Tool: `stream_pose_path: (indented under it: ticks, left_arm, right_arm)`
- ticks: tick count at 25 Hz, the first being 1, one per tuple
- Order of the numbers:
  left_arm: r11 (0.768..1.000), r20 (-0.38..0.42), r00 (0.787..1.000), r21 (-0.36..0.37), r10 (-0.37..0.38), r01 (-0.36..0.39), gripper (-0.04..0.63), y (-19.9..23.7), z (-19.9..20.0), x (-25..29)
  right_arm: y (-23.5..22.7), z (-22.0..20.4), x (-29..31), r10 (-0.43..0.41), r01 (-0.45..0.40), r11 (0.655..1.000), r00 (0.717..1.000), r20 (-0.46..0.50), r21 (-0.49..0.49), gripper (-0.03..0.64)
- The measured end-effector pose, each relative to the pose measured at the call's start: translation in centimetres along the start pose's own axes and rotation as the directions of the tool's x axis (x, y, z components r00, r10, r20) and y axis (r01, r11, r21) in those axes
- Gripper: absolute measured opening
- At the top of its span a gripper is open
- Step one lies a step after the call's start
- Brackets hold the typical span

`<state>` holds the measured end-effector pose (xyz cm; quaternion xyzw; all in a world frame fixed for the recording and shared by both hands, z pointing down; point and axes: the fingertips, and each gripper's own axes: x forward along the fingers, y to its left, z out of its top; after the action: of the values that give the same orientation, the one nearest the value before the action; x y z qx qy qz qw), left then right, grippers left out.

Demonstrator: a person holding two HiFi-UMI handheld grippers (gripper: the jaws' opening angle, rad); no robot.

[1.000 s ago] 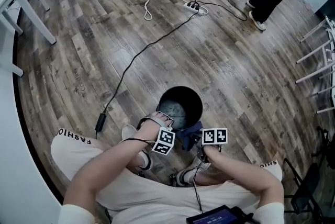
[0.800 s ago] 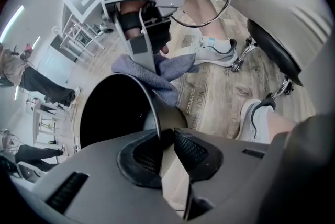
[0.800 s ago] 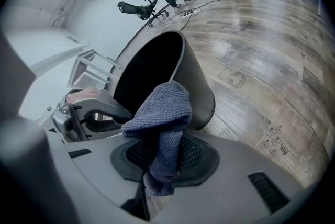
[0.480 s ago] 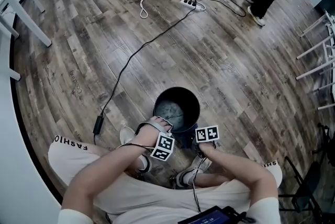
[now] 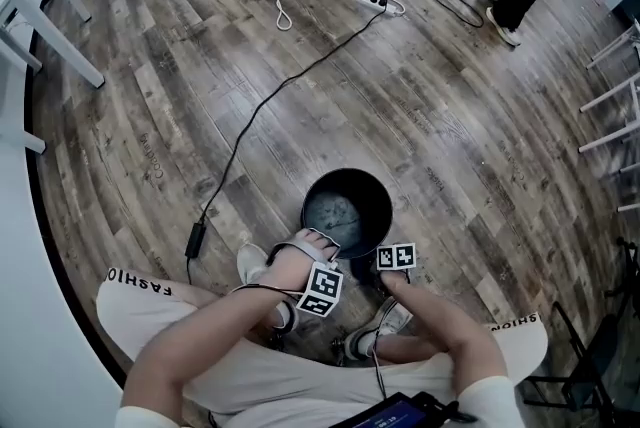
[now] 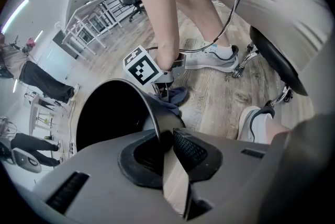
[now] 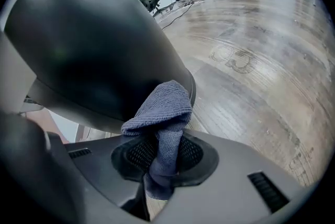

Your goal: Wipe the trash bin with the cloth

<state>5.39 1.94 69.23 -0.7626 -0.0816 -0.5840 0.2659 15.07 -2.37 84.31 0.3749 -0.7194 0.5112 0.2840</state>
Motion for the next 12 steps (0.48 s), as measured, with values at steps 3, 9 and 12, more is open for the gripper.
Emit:
stream_pose_path:
  ticks: [3,9,12]
  left_arm:
    - [1.0,0.006,1.0,-0.001,0.003,-0.003,0.064,-0.1,0.2,0.0]
    - [1.0,0.003,1.0,-0.009,0.008,-0.007,0.065,0.0,0.1,0.0]
    - [1.0,-0.001,1.0,-0.017,0.009,-0.009,0.066,-0.1,0.2,0.0]
  right_arm:
    - [-1.3,-0.7,1.0,-0.023,0.022,0.998,1.0,0.02,0.06,0.083]
    - [-3.3,-1.5,2.5,-0.131,0.12,0.978,0.99,0.054,0.17,0.083]
    - [-2.9,-1.4,1.6,-0.159,0.152,0.971,0.987,0.023,0.182,0.083]
